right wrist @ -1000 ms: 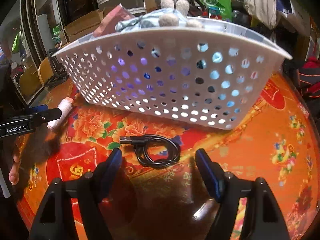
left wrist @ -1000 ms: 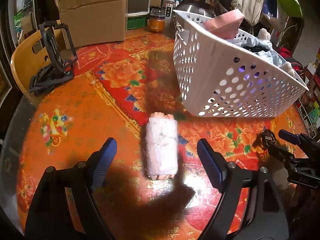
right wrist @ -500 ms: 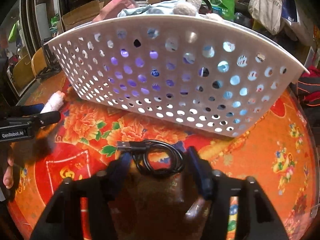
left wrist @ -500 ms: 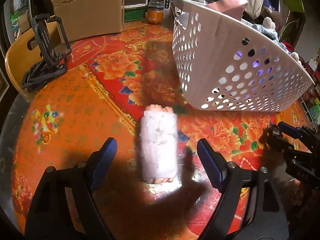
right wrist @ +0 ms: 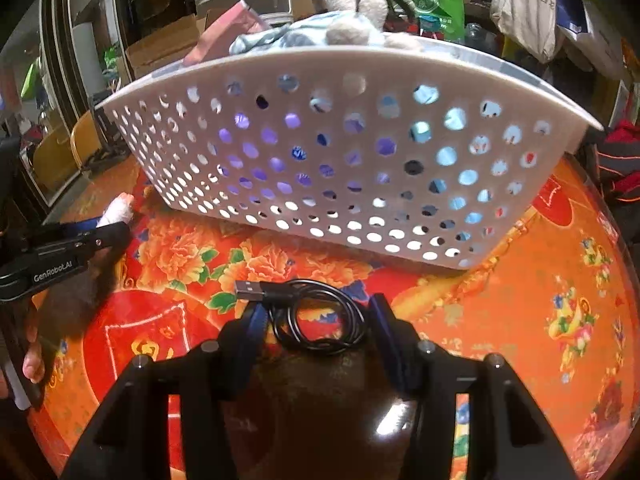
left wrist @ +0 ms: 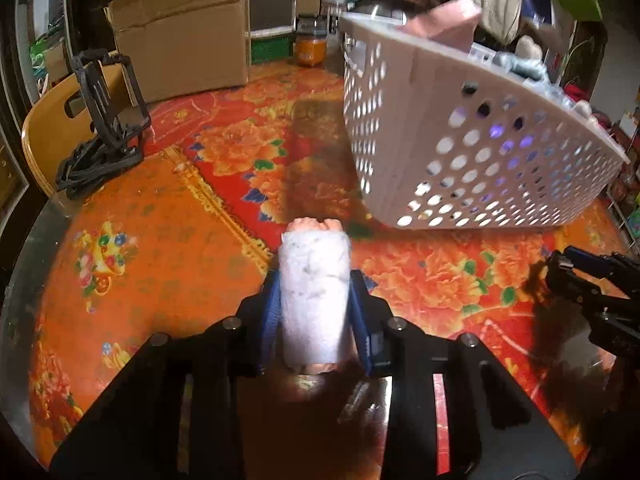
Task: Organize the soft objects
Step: 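Carry the pink towel with the left gripper while the right gripper carries the cable, both into the basket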
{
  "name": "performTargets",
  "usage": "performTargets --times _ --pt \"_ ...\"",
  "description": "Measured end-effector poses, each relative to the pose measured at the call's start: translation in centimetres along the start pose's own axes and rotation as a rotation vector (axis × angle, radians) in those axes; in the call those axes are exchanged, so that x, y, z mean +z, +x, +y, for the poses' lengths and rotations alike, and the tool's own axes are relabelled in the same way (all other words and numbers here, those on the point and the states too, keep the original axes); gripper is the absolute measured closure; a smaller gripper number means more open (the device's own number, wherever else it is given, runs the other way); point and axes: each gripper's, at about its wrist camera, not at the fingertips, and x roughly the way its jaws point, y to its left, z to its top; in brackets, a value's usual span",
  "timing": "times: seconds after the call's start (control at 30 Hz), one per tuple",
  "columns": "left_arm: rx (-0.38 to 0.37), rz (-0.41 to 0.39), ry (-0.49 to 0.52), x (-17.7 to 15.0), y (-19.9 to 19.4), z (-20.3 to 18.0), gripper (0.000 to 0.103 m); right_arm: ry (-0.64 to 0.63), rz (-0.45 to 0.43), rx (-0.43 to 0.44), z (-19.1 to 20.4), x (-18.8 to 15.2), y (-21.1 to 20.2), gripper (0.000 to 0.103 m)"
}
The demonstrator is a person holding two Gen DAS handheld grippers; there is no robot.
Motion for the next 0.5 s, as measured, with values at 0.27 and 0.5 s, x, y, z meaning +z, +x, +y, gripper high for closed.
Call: performTargets --times 0.27,0.5 --pt "-0.017 -0.073 0.004 -0.2 -1.8 -0.2 0.073 0.005 -0.048 0.007 -0.5 -0.2 -1.2 0.051" --pt "-0.03 -0.076 0.003 -0.4 -2.1 -0.2 0.073 0.011 -0.069 0.002 -0.7 -0.3 -1.7 0.051"
